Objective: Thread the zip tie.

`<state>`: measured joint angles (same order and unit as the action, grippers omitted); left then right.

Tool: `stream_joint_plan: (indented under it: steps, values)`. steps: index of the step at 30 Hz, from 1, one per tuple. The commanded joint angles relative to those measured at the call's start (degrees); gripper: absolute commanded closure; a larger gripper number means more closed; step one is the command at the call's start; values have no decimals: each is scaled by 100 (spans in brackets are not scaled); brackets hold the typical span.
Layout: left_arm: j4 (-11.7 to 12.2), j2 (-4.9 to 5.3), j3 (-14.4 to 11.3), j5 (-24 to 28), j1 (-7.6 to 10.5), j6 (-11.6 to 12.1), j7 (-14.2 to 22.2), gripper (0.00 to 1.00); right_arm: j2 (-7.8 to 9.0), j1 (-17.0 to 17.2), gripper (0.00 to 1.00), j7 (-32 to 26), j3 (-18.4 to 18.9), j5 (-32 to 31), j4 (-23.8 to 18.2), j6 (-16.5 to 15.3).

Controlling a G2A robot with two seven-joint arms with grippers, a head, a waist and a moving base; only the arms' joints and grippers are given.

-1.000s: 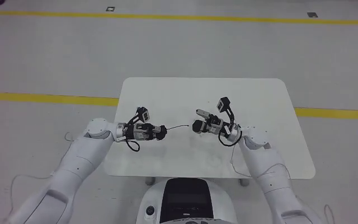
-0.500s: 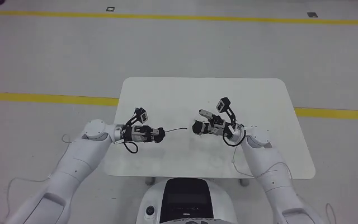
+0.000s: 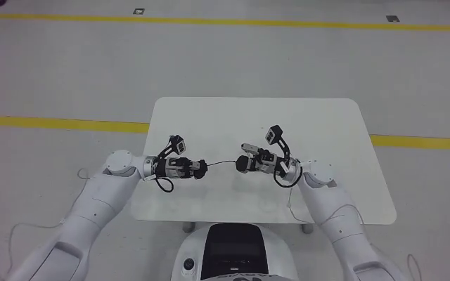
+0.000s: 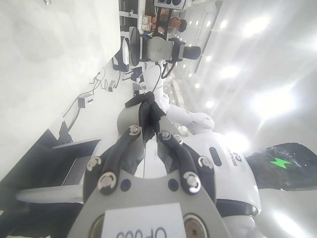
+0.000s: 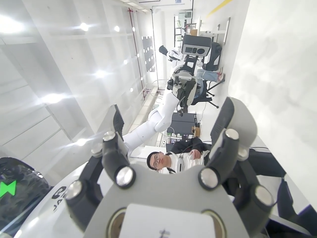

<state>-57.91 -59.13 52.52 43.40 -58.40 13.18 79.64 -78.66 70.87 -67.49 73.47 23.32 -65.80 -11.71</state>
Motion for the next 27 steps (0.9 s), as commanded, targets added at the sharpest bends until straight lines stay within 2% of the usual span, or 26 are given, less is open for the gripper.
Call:
stream_joint_plan:
  steps: [1, 11, 17, 23, 27]
  values:
    - [0, 0, 0, 0, 0, 0, 0, 100, 12, -46, 65, -72, -12, 73, 95, -26]
    - [0, 0, 0, 0, 0, 0, 0, 100, 50, -241, 75, -303, -211, 127, 404, -167]
    - [0, 0, 0, 0, 0, 0, 0, 100, 67, -314, 78, -359, -342, 124, 470, -248]
    - [0, 0, 0, 0, 0, 0, 0, 100, 99, -351, 89, -326, -377, 150, 517, -267]
    - [0, 0, 0, 0, 0, 0, 0, 100, 121, -364, 91, -307, -394, 176, 532, -274]
